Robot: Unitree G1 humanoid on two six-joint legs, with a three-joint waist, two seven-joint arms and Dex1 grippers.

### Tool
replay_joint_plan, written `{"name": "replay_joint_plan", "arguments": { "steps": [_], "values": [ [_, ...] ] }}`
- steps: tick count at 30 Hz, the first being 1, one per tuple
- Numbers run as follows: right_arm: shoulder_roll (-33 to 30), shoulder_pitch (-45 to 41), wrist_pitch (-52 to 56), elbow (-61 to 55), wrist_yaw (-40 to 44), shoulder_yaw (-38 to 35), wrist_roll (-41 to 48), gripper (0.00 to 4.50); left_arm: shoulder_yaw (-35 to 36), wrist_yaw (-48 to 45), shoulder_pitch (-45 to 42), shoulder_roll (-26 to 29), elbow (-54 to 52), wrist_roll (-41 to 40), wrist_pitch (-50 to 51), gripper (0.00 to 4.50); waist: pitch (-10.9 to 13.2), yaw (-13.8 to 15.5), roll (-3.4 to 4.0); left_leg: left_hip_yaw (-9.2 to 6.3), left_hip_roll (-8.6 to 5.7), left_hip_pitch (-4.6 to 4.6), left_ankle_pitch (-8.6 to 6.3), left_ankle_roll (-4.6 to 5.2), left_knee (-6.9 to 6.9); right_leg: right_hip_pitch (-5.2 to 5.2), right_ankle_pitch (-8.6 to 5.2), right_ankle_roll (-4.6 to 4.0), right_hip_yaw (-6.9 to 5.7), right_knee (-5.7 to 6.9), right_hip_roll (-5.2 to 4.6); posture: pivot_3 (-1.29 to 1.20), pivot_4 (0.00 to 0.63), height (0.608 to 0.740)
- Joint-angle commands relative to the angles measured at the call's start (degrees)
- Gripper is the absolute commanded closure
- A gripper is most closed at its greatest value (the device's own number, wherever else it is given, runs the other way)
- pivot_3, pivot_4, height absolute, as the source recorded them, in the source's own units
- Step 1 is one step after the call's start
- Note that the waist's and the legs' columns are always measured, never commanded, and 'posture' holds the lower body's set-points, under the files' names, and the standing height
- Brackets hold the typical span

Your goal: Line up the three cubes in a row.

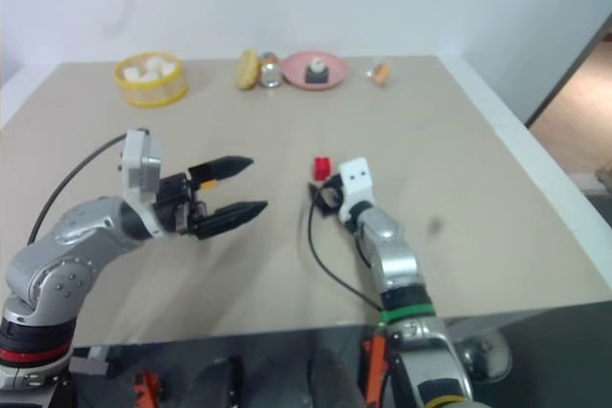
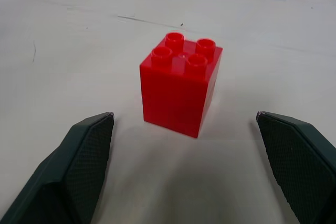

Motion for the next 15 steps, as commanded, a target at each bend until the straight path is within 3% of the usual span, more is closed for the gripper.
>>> {"name": "replay_joint_plan", "arguments": {
  "steps": [1, 15],
  "values": [
    [1.0, -3.2, -2.6, 2.0, -0.1, 0.6, -0.4, 0.0, 1.3, 0.4, 0.4, 0.0, -2.3, -0.4, -1.2, 0.02, 0.0, 0.0, 0.0, 0.0, 0.0, 0.0, 0.0, 0.0, 0.0, 0.0, 0.0, 0.0, 0.0, 0.0, 0.0, 0.0, 0.15, 0.74],
    [0.2, -4.7, -5.1, 6.0, 0.9, 0.4, -1.2, 0.0, 1.9, 2.0, 2.0, -0.4, -3.5, -0.5, -1.6, 0.02, 0.0, 0.1, 0.0, -0.03, -0.02, -0.31, 0.01, 0.0, -0.14, -0.13, -0.14, 0.13, 0.0, -0.12, 0.0, 0.0, 0.15, 0.74]
  ]
}}
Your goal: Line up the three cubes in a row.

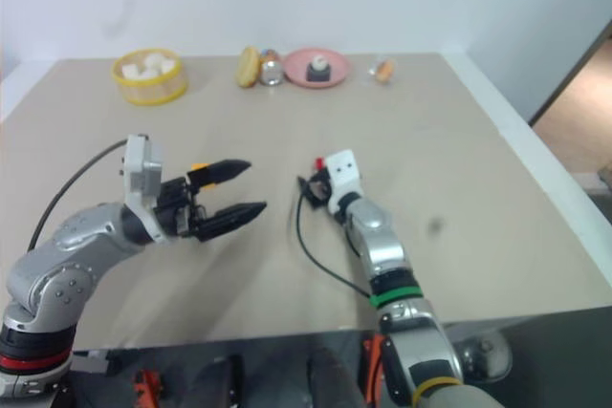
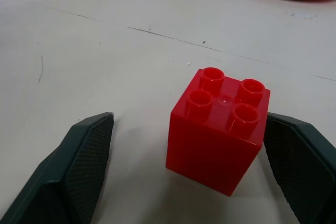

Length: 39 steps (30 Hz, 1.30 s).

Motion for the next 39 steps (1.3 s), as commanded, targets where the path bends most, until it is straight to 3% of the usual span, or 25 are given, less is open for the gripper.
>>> {"name": "replay_joint_plan", "arguments": {
  "steps": [1, 13, 16, 23, 24, 32, 36, 39],
  "values": [
    [-0.7, -0.7, -0.6, -0.1, 0.3, -0.4, 0.1, 0.0, 1.7, 0.3, 0.2, -0.1, -2.1, -0.6, -1.5, 0.02, 0.0, 0.0, 0.0, 0.0, 0.0, 0.0, 0.0, 0.0, 0.0, 0.01, 0.0, 0.0, 0.0, 0.0, 0.0, 0.0, 0.15, 0.74],
    [-2.0, 1.4, 2.1, -3.4, 0.2, -1.1, 0.4, 0.0, 1.6, 0.3, 0.2, -0.4, -2.1, -0.6, -1.5, 0.02, 0.0, 0.4, 0.0, 0.0, -0.01, -0.03, 0.0, 0.0, 0.0, 0.0, -0.03, 0.03, 0.0, -0.01, -0.01, 0.0, 0.15, 0.74],
    [-2.1, 1.8, 2.8, -4.3, 0.0, -1.3, 0.6, 0.8, 1.5, 0.3, 0.0, -0.5, -2.0, -0.5, -1.5, 0.0, 0.0, 0.4, 0.0, -0.01, -0.02, -0.05, 0.0, 0.0, 0.0, 0.0, -0.06, 0.04, 0.0, -0.01, -0.01, 0.0, 0.15, 0.74],
    [-2.5, 1.1, 3.5, -4.7, -0.6, -2.3, 1.4, 3.18, 1.7, 0.3, -0.2, -0.5, -2.0, -0.5, -1.5, 0.0, 0.0, 0.4, 0.0, -0.02, -0.03, -0.07, 0.0, 0.0, 0.0, 0.01, -0.08, 0.06, 0.0, -0.03, -0.01, 0.0, 0.15, 0.74],
    [-2.5, 0.9, 3.3, -4.5, -0.6, -2.4, 1.5, 3.27, 1.7, 0.3, -0.2, -0.5, -1.9, -0.5, -1.5, 0.0, 0.0, 0.4, 0.0, -0.02, -0.03, -0.07, 0.0, 0.0, 0.0, 0.01, -0.08, 0.06, 0.0, -0.03, -0.01, 0.0, 0.15, 0.74],
    [-4.5, 0.6, 1.7, -4.1, 3.9, -1.9, 2.8, 3.27, 8.5, 1.7, -0.2, 2.2, -0.3, -4.6, 0.5, 0.0, 0.0, 0.4, 0.0, -0.02, -0.03, -0.09, 0.0, 0.0, -0.05, -0.04, -0.1, 0.04, 0.0, -0.04, -0.01, 0.0, 0.15, 0.74],
    [-6.8, 1.5, 0.2, -6.5, 12.9, -0.9, 5.4, 3.27, 10.8, -0.6, 1.8, 6.2, 0.9, -5.9, 2.4, 0.0, 0.0, 0.4, 0.01, -0.02, -0.02, -0.09, 0.0, 0.0, -0.11, -0.08, -0.14, 0.03, 0.0, -0.04, -0.01, 0.0, 0.15, 0.74],
    [-11.7, 0.7, -0.1, -7.4, 25.7, -0.6, 9.1, 3.27, 11.4, -4.4, 5.4, 9.7, 3.3, -2.8, 0.9, 0.0, 0.0, 0.4, 0.04, 0.0, -0.02, -0.1, -0.01, -0.02, -0.16, -0.11, -0.2, 0.01, 0.0, -0.04, -0.01, 0.0, 0.15, 0.74]
  ]
}}
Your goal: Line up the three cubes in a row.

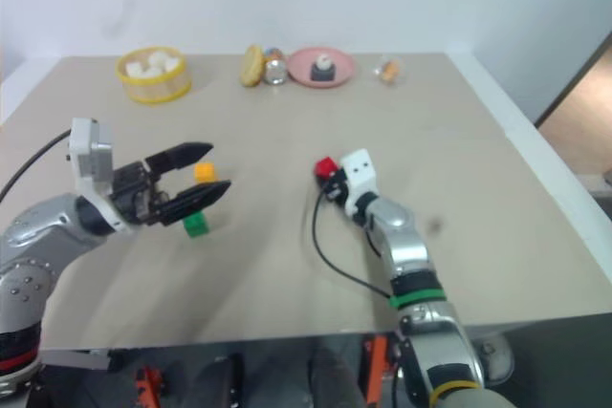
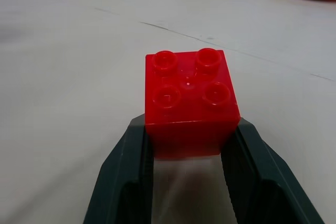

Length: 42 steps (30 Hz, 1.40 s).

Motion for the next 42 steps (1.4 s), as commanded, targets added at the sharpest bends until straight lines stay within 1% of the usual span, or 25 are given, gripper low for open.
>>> {"name": "replay_joint_plan", "arguments": {
  "steps": [1, 4, 7, 10, 15, 24, 26, 30, 33, 42],
  "values": [
    [-6.1, -1.0, -2.5, -4.3, 16.4, 0.4, 4.9, 3.27, 2.0, -4.3, 3.7, 3.2, 1.9, 2.2, -1.5, 0.0, 0.0, 0.0, 0.05, 0.01, 0.0, -0.01, -0.01, -0.01, -0.01, 0.0, -0.03, 0.0, 0.0, 0.0, -0.01, 0.0, 0.15, 0.74],
    [-12.6, -0.6, -1.3, -7.4, 31.9, 2.4, 8.5, 3.27, 3.1, -6.3, 6.2, 4.8, 1.6, 1.1, -1.1, 0.0, 0.1, 0.1, 0.04, 0.02, -0.01, -0.06, -0.04, -0.05, -0.02, -0.03, -0.13, 0.0, -0.01, 0.0, -0.04, 0.0, 0.15, 0.74],
    [-17.3, -1.5, 0.1, -8.2, 41.2, 3.9, 9.9, 3.27, 3.4, -8.4, 7.9, 6.4, 1.0, 1.4, -1.4, 0.0, 0.1, 0.2, 0.03, 0.02, 0.02, -0.03, -0.08, -0.1, -0.03, -0.03, -0.16, -0.03, -0.03, 0.0, -0.02, 0.0, 0.15, 0.74],
    [-19.4, -2.6, 0.8, -8.4, 46.9, 5.3, 10.2, 3.27, 2.5, -10.9, 9.6, 7.9, 0.6, 3.9, -3.1, 0.0, 0.1, 0.1, 0.04, 0.03, 0.03, -0.01, -0.09, -0.1, -0.03, -0.07, -0.15, -0.06, -0.04, 0.0, -0.03, 0.0, 0.15, 0.74],
    [-20.3, -2.9, -1.4, -8.8, 54.0, 8.6, 9.0, 3.27, 2.0, -11.6, 10.7, 7.5, -1.8, 4.0, -3.4, 0.0, 0.1, 0.1, 0.03, 0.07, 0.03, -0.03, -0.1, -0.12, -0.02, -0.13, -0.13, -0.09, -0.06, 0.0, -0.05, 0.0, 0.15, 0.74],
    [-20.8, -2.9, -1.5, -8.3, 55.8, 10.8, 9.2, 3.27, 0.6, -13.8, 14.0, 8.1, -6.9, 4.1, -3.2, 0.0, 0.1, 0.2, 0.03, 0.14, 0.01, -0.04, -0.14, -0.19, -0.02, -0.16, -0.16, -0.08, -0.06, 0.0, -0.12, 0.0, 0.15, 0.74],
    [-21.5, -2.3, -2.0, -7.9, 56.0, 11.0, 8.8, 3.27, -0.5, -15.6, 15.2, 8.8, -6.5, 7.0, -5.2, 0.0, 0.1, 0.2, 0.03, 0.14, 0.01, -0.04, -0.14, -0.19, -0.01, -0.15, -0.16, -0.08, -0.06, 0.0, -0.13, 0.0, 0.15, 0.74],
    [-22.5, -0.6, -4.2, -7.8, 54.8, 11.0, 7.8, 3.27, -0.7, -17.5, 15.9, 9.2, -5.0, 9.1, -7.5, 0.0, 0.1, 0.2, 0.02, 0.14, 0.01, -0.03, -0.14, -0.19, 0.0, -0.16, -0.16, -0.09, -0.06, 0.0, -0.14, 0.0, 0.15, 0.74],
    [-22.8, 0.3, -9.1, -5.9, 52.6, 11.0, 5.2, 3.27, -1.1, -18.0, 15.3, 8.9, -4.2, 9.9, -8.7, 0.0, 0.1, 0.2, 0.03, 0.16, 0.01, -0.03, -0.14, -0.19, 0.01, -0.16, -0.16, -0.09, -0.06, 0.0, -0.15, 0.0, 0.15, 0.74],
    [-22.5, 0.8, -9.6, -5.5, 52.1, 10.4, 5.0, 3.27, -3.8, -18.3, 11.2, 7.9, -2.0, 11.2, -10.1, 0.0, 0.1, 0.2, 0.03, 0.17, 0.01, -0.02, -0.14, -0.19, 0.03, -0.14, -0.15, -0.09, -0.06, 0.01, -0.15, 0.0, 0.15, 0.74]
  ]
}}
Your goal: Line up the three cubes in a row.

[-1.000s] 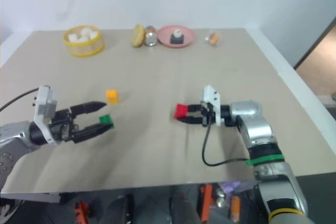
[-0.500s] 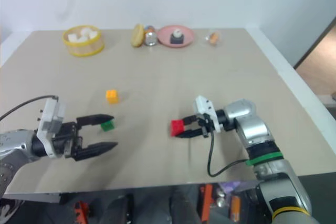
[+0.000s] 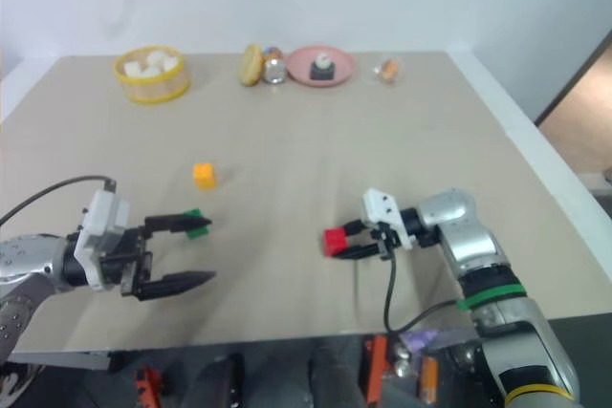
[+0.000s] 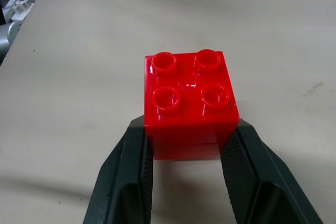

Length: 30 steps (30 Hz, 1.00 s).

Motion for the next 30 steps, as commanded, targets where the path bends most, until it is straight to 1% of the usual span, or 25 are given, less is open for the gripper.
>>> {"name": "replay_joint_plan", "arguments": {
  "steps": [1, 24, 26, 30],
  "values": [
    [-0.7, 0.2, -0.5, -1.5, 0.6, -1.2, 0.4, 3.27, -0.5, -0.4, -1.1, -0.4, 0.2, 0.1, -1.2, 0.0, 0.0, 0.0, 0.0, 0.0, 0.0, 0.0, 0.0, 0.0, 0.0, 0.01, 0.0, 0.01, 0.0, 0.0, 0.0, 0.0, 0.15, 0.74],
    [-1.1, 1.8, 0.4, -0.5, -4.0, -2.4, -0.6, 3.27, -1.7, 0.3, -2.4, -2.1, 0.9, 0.9, -1.5, 0.0, 0.0, 0.0, 0.0, -0.02, 0.0, 0.04, 0.0, 0.0, 0.09, 0.1, 0.01, 0.03, -0.01, 0.04, 0.0, 0.0, 0.15, 0.74],
    [-1.3, 2.1, 1.3, -0.6, -3.5, -2.4, 0.1, 2.18, -1.8, 0.2, -2.7, -2.2, 1.1, 1.0, -1.6, 0.0, 0.0, 0.0, -0.01, -0.02, 0.0, 0.05, 0.0, 0.0, 0.09, 0.11, 0.02, 0.03, -0.01, 0.04, 0.01, 0.0, 0.15, 0.74],
    [-1.1, 1.9, 1.9, -0.5, -5.5, -3.1, -0.1, 0.9, -2.0, 0.5, -3.6, -2.5, 1.5, 0.9, -1.4, 0.0, 0.0, 0.1, -0.01, -0.03, 0.0, 0.05, 0.01, 0.01, 0.1, 0.11, 0.02, 0.03, -0.01, 0.05, 0.01, 0.0, 0.15, 0.74]
  ]
}}
